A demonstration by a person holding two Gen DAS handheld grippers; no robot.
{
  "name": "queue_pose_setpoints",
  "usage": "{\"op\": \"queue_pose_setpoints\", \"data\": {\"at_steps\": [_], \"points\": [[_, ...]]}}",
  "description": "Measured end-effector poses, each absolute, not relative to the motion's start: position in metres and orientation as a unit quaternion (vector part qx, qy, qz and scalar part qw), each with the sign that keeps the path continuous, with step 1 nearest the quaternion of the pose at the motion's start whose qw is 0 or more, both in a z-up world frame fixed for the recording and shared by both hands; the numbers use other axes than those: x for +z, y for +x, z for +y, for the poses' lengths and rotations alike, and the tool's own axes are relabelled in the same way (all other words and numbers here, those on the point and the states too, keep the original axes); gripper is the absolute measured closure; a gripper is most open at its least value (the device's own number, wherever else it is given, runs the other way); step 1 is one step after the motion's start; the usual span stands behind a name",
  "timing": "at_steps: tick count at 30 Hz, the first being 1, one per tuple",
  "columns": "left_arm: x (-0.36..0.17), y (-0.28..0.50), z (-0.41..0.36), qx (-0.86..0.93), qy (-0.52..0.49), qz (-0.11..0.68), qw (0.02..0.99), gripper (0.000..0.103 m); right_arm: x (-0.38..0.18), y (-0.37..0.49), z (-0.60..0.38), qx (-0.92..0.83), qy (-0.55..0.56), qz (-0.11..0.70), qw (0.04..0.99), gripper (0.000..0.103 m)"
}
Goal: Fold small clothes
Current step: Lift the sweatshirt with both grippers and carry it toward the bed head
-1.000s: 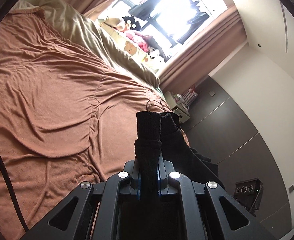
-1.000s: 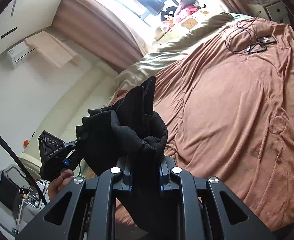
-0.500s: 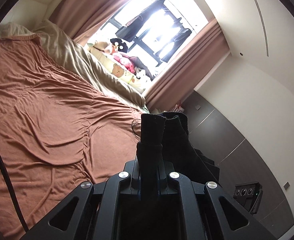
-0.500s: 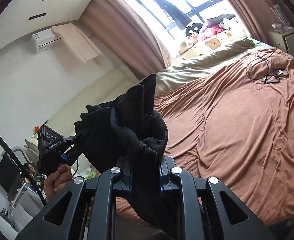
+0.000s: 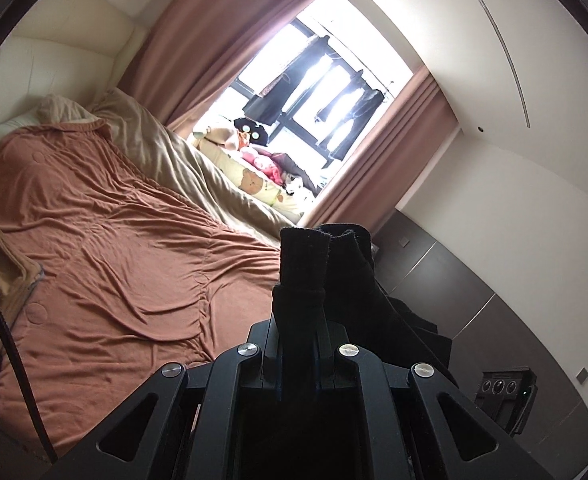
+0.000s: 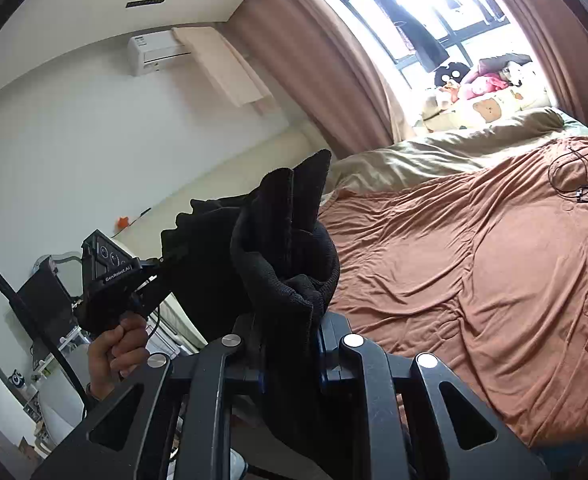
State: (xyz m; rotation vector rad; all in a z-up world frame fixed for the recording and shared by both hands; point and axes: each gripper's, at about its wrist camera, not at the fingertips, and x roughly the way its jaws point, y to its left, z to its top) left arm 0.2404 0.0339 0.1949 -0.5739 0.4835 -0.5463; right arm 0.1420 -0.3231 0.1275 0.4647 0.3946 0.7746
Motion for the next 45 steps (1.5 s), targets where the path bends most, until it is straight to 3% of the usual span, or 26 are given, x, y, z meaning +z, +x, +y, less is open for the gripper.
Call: {"op": "queue_pose_setpoints", "data": {"at_steps": [20,45], "points": [[0.245,0.124,0.164,-0.179,-0.258,0.186,0.931,0.093,0.132,0.173,-0.247,0.461,0.173,0.197,0.848,0.089],[0.254,0.166,0.334,-0.070,-0.253,0.141,0.955,0.094,0.132,0.320,-0.110,0.552,0.126,0.199,0.800,0.089]]}}
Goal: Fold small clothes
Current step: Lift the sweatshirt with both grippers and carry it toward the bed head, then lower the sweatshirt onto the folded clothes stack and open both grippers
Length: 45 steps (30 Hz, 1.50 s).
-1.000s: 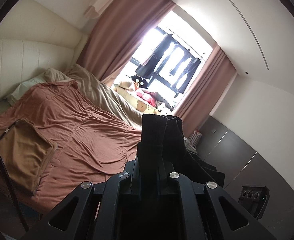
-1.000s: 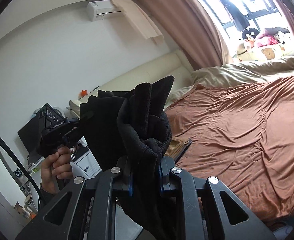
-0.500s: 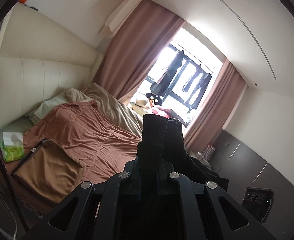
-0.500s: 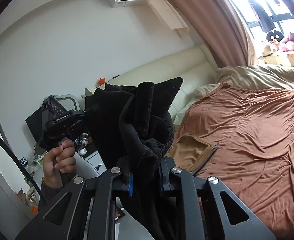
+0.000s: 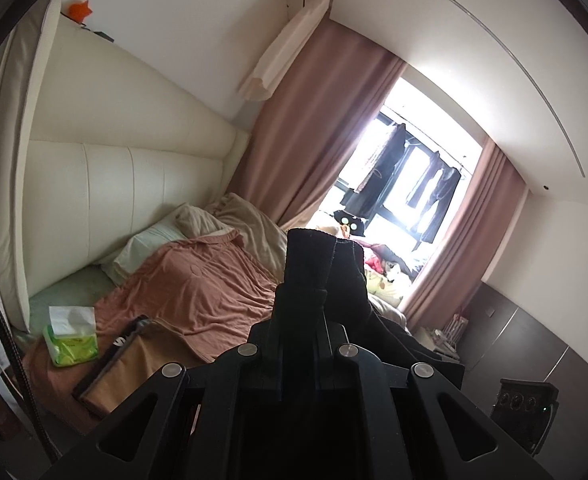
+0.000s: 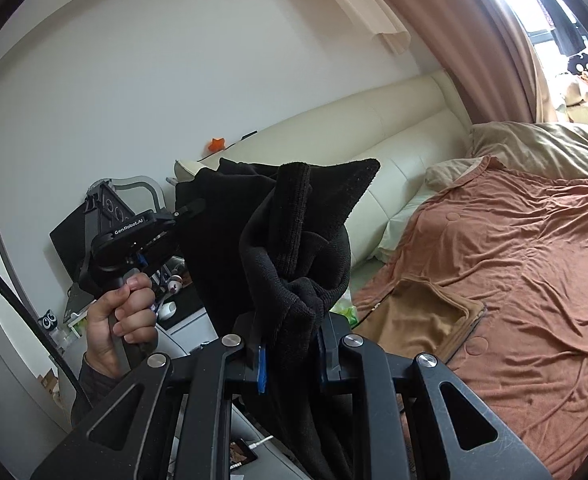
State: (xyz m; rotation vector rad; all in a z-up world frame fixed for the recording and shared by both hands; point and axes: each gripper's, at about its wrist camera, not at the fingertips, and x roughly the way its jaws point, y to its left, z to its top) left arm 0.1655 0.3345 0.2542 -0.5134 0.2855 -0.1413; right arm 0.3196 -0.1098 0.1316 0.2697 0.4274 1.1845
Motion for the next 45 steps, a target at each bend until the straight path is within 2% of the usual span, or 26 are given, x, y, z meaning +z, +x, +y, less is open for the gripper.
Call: {"op": "queue_pose_setpoints", "data": {"at_steps": [20,33,45], "points": [[0.204,0.242,0.441,-0.017,-0.262,0.169,0.950,0.094,0.108,0.375,0.013,0.559,0.108,0.245,0.785,0.089],[0.127,0.334,0.467,0.003,-0.276,0.225,0.934,0.094,0.075,0.437,0.059,0.530,0.110,0.298,0.787,0.089],[0.086,0.432,0.459,0.027,-0.253,0.277,0.927,0.094,0.038,0.498,0.065,0.494,0.150,0.351,0.781,0.089]]}}
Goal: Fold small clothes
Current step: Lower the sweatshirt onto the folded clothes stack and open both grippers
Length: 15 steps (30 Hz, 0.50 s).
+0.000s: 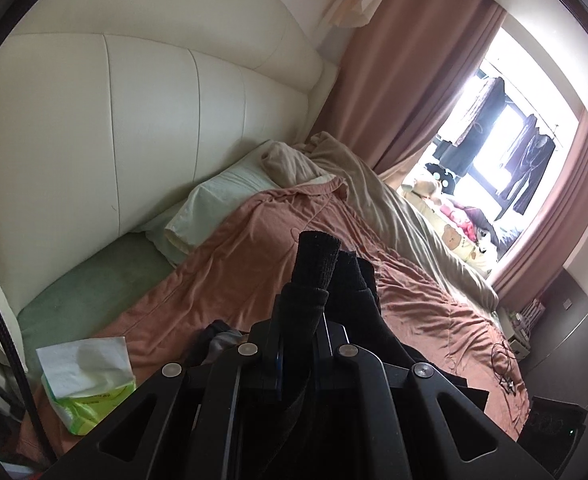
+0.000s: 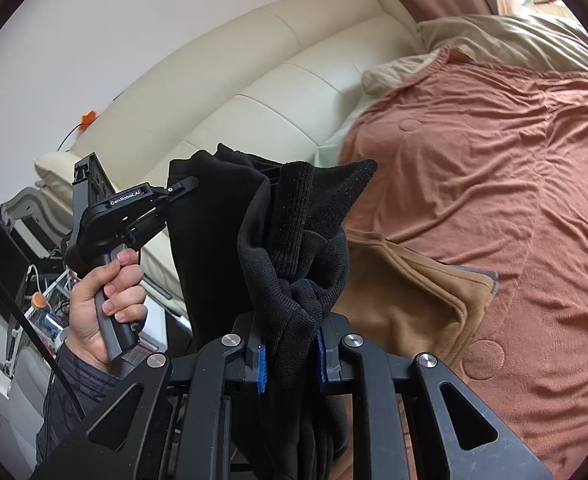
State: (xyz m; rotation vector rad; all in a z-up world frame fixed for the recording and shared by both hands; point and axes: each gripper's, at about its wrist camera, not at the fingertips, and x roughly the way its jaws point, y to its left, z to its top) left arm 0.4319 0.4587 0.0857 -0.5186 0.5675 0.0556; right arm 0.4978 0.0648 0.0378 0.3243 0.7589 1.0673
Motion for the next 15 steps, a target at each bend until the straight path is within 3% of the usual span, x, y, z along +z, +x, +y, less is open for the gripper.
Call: {"op": "queue_pose_setpoints", "data": {"at_steps": [4,5,6,7,10,15], "points": [[0.067,0.457,0.452,0.057,-0.232,0.300,0.924,0.088,0.023,0.507,0.069,0.466,0.128,0.364,0.796,0.082],[0.060,0.463,0.452,0.069,-0.228,0.311,0.920,0.082,0.015,0.510,0.070,0.450,0.115,0.378,0.801,0.074],[0.054,0.465,0.451,0.080,-0.226,0.320,0.917,0.071,0.005,0.516,0.072,0.428,0.101,0.404,0.802,0.059],[0.049,0.464,0.449,0.091,-0.223,0.325,0.914,0.060,-0.005,0.521,0.072,0.414,0.095,0.423,0.801,0.053],[0.037,0.455,0.449,0.097,-0.227,0.334,0.910,0.049,-0.021,0.526,0.053,0.380,0.114,0.445,0.803,0.051],[0.022,0.436,0.439,0.089,-0.224,0.362,0.900,0.049,-0.005,0.505,0.031,0.392,0.135,0.424,0.805,0.051]]}}
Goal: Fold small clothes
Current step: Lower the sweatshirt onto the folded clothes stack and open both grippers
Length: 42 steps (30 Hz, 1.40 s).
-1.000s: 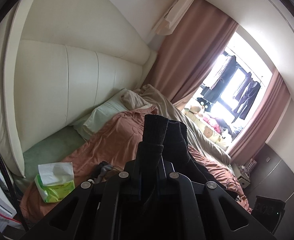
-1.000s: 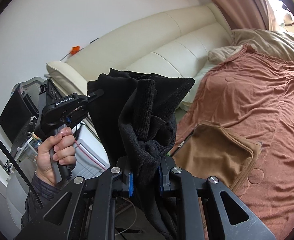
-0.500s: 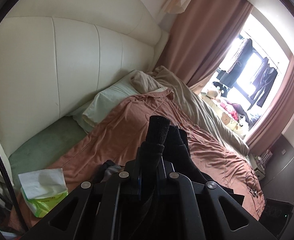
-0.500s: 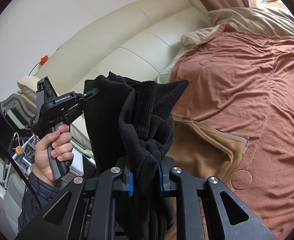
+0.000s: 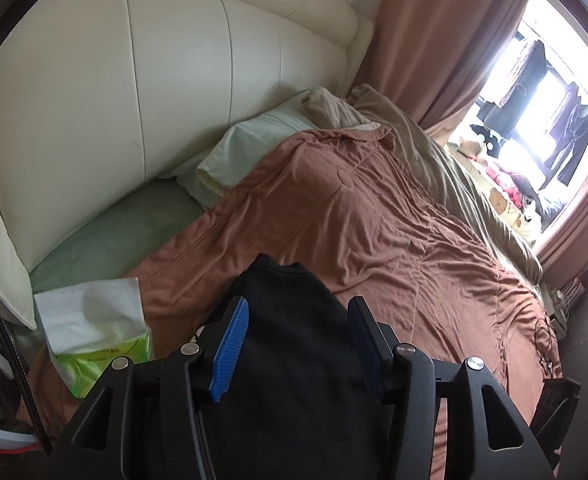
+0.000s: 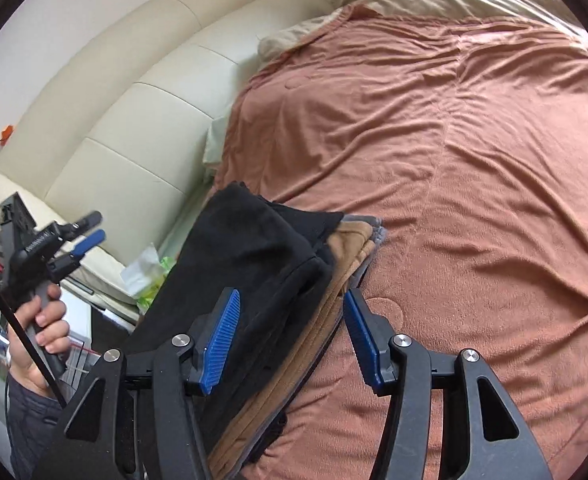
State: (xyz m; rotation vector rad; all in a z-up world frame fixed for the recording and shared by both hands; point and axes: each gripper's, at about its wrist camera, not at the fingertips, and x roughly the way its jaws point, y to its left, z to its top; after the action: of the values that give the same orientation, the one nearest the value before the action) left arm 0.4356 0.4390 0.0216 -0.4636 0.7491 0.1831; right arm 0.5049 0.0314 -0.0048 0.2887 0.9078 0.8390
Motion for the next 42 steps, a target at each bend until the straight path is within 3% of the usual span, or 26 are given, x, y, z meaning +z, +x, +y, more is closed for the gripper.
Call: {"op": "queue_pose_setpoints", "data": {"at_steps": [11,26,35,42], "points": [[0.002,0.380,0.402,0.068,-0.202,0.380,0.900,0.049,0.035,0.429,0.077,0.467,0.065,0.376,0.798,0.051],[-0.070,0.312,0.382,0.077,-0.213,0.405,0.886,0.054,0.010,0.365,0.118,0.529,-0.067,0.339,0.775,0.051],[-0.104,0.282,0.368,0.080,-0.221,0.405,0.884,0.054,-0.030,0.361,0.125,0.508,-0.117,0.365,0.771,0.051],[-0.110,0.274,0.363,0.086,-0.220,0.405,0.883,0.054,-0.043,0.366,0.114,0.494,-0.073,0.415,0.761,0.051]]}}
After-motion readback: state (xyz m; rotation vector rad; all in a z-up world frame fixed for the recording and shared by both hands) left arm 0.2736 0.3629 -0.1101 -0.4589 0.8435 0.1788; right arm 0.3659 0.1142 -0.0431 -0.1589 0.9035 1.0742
